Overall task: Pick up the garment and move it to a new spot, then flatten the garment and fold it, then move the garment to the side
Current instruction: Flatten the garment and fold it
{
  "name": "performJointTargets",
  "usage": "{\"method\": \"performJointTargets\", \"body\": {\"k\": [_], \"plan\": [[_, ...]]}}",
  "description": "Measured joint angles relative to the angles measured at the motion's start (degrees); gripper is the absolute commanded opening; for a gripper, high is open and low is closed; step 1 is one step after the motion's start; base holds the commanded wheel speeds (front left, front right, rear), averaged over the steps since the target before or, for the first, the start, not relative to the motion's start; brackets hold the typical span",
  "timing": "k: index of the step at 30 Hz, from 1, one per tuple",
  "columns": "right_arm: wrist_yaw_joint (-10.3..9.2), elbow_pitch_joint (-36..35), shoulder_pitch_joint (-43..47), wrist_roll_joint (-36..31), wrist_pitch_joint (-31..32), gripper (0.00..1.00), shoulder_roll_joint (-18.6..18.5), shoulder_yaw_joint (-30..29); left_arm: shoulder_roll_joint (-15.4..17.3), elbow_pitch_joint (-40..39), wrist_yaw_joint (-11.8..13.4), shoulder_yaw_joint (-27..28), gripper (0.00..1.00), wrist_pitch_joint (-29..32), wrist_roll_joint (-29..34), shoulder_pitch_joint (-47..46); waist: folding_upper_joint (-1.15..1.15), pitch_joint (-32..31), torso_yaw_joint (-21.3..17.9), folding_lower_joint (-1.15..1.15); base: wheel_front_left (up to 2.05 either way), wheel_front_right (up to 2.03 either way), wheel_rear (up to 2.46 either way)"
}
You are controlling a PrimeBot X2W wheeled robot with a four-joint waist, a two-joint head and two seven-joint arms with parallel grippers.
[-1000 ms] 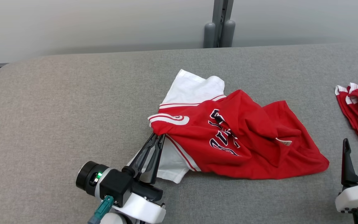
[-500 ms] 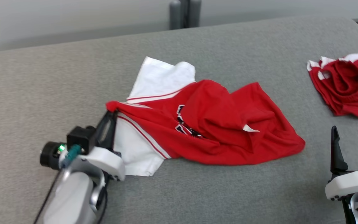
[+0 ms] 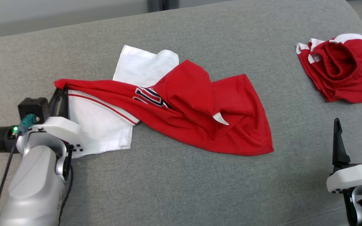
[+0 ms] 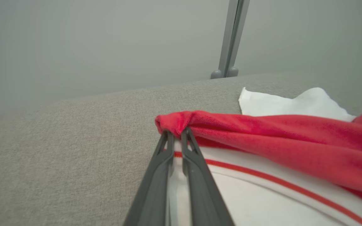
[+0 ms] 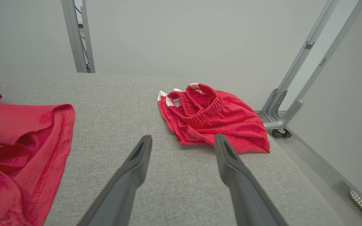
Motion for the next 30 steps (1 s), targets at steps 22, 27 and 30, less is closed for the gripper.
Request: {"method": "performJointTargets", "body": {"k": [22,27,30], "plan": [[0.0,3.77,-0.37,0.41,-0.04,1.0,0.1,6.57,-5.28,-14.55,-3.19,4.04,1.0,-0.08,0.53,13.62,0.0,-4.53,9.11,0.0,0.0,0.0,0.0],[0.0,4.86,0.5,0.91,0.33,1.0,0.1,9.51,-6.69,-17.84,-3.16,3.58,1.0,-0.08,0.75,17.89,0.0,-5.56,10.27,0.0,0.0,0.0,0.0],[0.0,5.88,0.73,1.45,0.99,1.0,0.11,11.62,-7.39,-19.68,-3.0,2.83,1.0,-0.08,0.11,20.22,0.0,-6.13,11.02,0.0,0.0,0.0,0.0]]}}
